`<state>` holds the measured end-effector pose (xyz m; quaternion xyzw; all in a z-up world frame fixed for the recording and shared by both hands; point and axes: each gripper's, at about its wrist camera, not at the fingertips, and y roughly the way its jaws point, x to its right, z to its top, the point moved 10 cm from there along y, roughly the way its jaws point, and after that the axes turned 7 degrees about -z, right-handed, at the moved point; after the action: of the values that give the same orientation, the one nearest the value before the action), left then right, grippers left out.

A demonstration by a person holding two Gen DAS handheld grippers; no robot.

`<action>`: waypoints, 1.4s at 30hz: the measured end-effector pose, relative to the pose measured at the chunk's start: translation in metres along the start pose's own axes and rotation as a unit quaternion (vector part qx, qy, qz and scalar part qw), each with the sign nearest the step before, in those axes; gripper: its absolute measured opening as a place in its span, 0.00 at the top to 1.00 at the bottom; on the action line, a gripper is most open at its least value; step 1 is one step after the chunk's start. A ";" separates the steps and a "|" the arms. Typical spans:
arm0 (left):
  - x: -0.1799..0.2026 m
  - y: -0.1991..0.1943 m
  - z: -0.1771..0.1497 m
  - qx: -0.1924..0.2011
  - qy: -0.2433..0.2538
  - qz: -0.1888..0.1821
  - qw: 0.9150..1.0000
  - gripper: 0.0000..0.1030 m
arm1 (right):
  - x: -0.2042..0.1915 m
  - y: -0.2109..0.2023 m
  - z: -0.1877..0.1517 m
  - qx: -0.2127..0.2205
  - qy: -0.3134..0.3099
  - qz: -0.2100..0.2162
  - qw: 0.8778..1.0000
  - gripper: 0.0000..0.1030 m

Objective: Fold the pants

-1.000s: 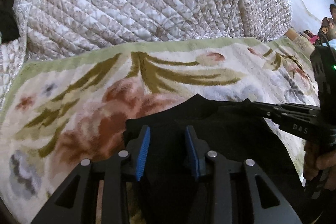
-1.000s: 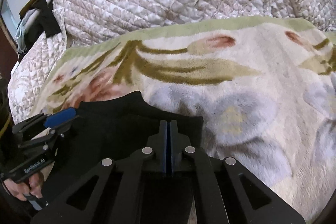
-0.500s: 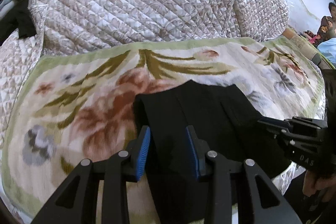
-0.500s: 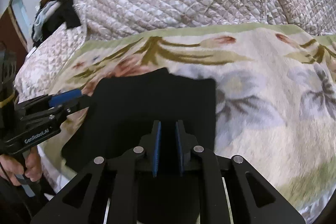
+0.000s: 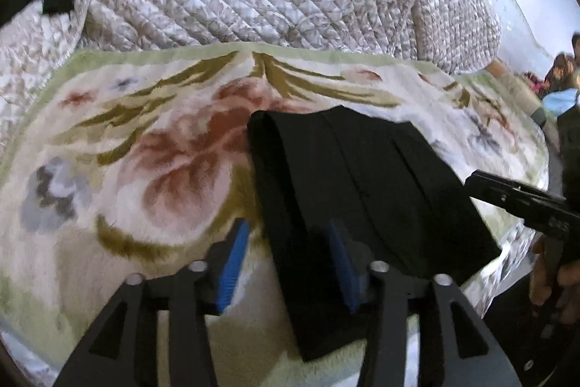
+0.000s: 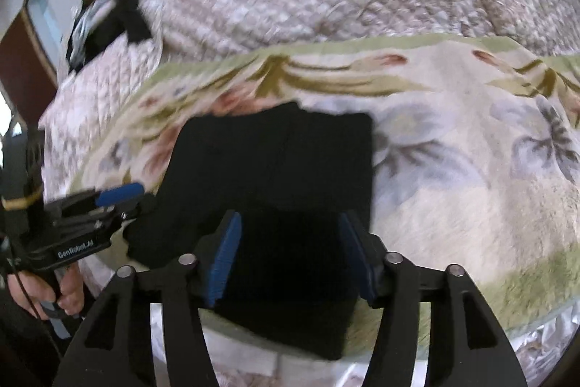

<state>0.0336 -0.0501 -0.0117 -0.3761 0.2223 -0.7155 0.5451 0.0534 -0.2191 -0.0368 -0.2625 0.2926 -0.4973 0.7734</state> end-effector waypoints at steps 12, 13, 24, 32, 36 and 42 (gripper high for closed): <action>0.006 0.039 0.017 0.001 -0.027 -0.065 0.998 0.63 | 0.007 0.053 0.000 -0.075 0.098 0.086 0.989 0.58; 0.006 0.034 0.019 0.004 -0.024 -0.062 0.998 0.71 | 0.004 0.050 0.001 -0.072 0.098 0.092 0.988 0.77; -0.024 -0.021 0.093 0.055 -0.019 -0.072 0.996 0.80 | -0.060 0.026 0.071 -0.013 0.061 0.154 0.986 0.81; -0.121 0.025 0.125 0.028 -0.038 0.047 0.998 0.77 | -0.097 0.105 0.119 -0.033 0.012 0.129 0.991 0.78; -0.136 0.014 0.112 0.036 -0.042 0.089 0.995 0.78 | -0.093 0.109 0.117 -0.025 -0.013 0.090 0.996 0.77; -0.110 -0.025 0.103 0.073 -0.022 0.105 0.992 0.75 | -0.109 0.071 0.091 0.001 -0.079 0.058 0.995 0.76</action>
<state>0.1127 0.0716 0.0375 -0.3249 0.1957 -0.6603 0.6482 0.1262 -0.0823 -0.0026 -0.2829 0.2451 -0.4300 0.8215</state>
